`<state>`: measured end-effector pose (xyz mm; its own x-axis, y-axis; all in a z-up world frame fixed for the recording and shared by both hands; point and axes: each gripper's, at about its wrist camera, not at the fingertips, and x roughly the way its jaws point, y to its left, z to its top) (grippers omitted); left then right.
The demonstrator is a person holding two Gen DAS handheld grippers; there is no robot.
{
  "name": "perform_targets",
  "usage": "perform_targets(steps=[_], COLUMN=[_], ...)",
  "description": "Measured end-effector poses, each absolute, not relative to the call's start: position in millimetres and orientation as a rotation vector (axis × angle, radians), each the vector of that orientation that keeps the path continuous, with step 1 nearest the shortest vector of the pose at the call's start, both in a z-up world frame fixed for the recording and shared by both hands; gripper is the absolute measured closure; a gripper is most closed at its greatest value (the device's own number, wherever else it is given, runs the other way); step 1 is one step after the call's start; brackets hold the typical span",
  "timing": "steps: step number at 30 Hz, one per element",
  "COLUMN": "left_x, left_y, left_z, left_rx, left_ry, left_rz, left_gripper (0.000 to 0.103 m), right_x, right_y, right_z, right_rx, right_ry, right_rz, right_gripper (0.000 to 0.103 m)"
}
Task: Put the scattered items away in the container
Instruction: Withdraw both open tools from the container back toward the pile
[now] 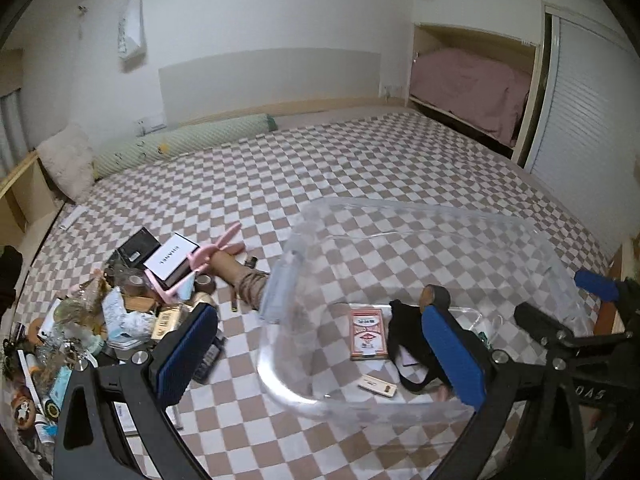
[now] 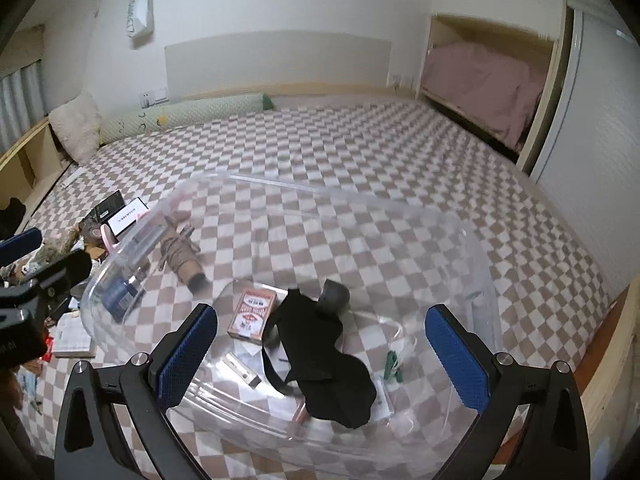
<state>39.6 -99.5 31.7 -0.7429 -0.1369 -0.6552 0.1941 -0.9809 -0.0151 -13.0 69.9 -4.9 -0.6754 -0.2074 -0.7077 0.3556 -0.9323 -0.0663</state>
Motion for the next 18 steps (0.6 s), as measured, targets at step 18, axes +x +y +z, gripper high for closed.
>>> perform_targets(steps=[18], left_x=[139], left_y=[-185], left_z=[26], left_rx=[0.840], left_ry=[0.028], left_rz=[-2.680], left_gripper=[0.000], right_x=[50], right_y=[5], right_z=[8], right_rx=[0.674], right_ry=[0.275], right_rz=[-2.564], right_gripper=[0.000])
